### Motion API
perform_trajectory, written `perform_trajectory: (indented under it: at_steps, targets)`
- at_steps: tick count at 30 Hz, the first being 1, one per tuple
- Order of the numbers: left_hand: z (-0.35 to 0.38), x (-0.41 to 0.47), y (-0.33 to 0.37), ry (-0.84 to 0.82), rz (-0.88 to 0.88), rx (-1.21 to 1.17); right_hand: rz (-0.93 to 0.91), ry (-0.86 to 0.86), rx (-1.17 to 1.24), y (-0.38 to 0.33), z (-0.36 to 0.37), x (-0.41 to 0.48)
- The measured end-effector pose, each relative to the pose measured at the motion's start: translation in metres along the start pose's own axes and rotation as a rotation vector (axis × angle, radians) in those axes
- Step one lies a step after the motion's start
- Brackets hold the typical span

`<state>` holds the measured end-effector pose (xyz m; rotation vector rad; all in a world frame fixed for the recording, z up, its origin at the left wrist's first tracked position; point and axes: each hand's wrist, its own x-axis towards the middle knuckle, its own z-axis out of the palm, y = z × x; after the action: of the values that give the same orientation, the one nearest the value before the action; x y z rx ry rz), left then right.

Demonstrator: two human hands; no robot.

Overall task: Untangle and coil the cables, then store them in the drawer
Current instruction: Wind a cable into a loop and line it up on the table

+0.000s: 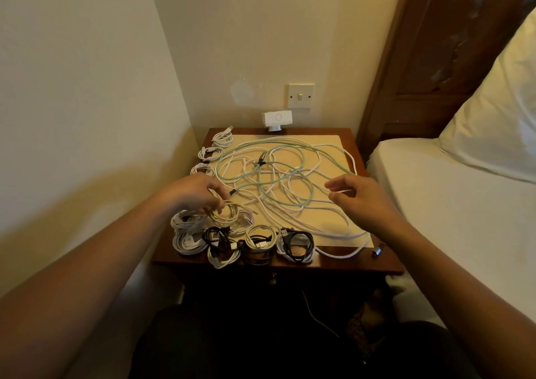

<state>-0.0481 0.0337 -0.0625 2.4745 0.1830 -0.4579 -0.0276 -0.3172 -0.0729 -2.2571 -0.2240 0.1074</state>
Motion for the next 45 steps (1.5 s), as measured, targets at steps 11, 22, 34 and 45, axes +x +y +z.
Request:
perform_trajectory:
  at_steps: [11,22,34,45]
  targets:
    - [-0.007,0.01,-0.005,0.111,0.125,0.172,-0.135,-0.06,-0.173,-0.042,0.046,0.094]
    - [-0.028,-0.02,-0.041,0.443,0.142,-0.201,0.018,-0.145,-0.574,-0.079,0.139,0.177]
    - [-0.033,-0.048,-0.026,0.506,0.174,-0.311,0.033,0.222,0.21,-0.109,0.06,0.181]
    - [-0.09,-0.137,0.123,0.651,0.498,-0.238,-0.572,0.342,0.166,-0.241,-0.154,0.043]
